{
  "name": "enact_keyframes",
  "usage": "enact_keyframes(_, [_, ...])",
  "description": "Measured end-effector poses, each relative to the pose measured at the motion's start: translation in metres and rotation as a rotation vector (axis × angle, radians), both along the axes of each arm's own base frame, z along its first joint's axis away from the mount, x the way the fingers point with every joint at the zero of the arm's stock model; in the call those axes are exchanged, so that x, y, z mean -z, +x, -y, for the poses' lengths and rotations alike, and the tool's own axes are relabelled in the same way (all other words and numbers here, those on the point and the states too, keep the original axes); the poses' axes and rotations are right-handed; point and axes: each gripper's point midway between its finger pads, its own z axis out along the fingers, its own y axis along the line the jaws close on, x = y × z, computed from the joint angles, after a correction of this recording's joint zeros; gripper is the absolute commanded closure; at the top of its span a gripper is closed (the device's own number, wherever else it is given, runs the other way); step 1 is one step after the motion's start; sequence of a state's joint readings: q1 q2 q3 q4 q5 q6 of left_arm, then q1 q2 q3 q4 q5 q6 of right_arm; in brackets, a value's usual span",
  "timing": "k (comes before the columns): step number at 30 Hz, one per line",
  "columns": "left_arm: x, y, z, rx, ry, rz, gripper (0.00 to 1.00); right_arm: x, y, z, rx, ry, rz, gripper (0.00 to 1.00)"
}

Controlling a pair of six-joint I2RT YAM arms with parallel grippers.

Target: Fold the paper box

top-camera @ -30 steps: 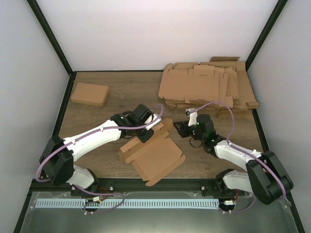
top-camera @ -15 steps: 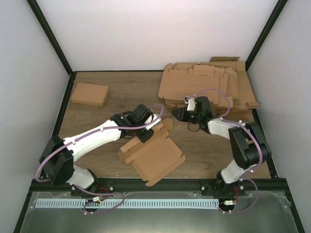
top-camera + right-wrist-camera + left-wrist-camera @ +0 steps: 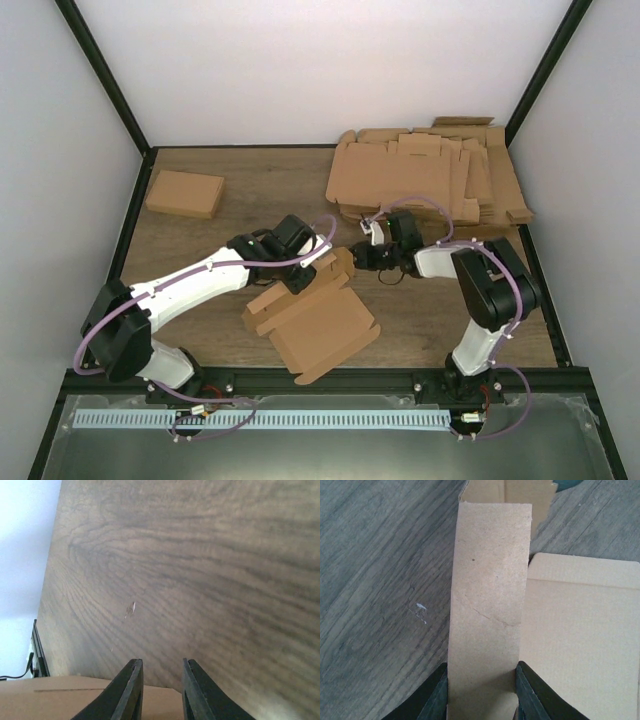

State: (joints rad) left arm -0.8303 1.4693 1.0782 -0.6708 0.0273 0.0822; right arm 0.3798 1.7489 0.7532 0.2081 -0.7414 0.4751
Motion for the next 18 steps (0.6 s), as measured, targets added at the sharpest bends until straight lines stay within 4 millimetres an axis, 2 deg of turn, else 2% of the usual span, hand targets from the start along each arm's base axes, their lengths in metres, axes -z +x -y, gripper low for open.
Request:
enact_keyframes(5, [0.001,-0.002,-0.001,0.001,0.007,-0.008,0.67,-0.001,-0.018,0.005,0.004,0.005,-0.015,0.76])
enact_keyframes(13, [0.001,-0.002,-0.002,-0.003,0.01,-0.008,0.67,-0.005,-0.025,0.003,0.014,-0.017,-0.013,0.76])
enact_keyframes(18, [0.002,-0.003,-0.001,-0.003,0.003,-0.016,0.67,-0.003,-0.04,-0.007,0.004,-0.033,-0.016,0.76])
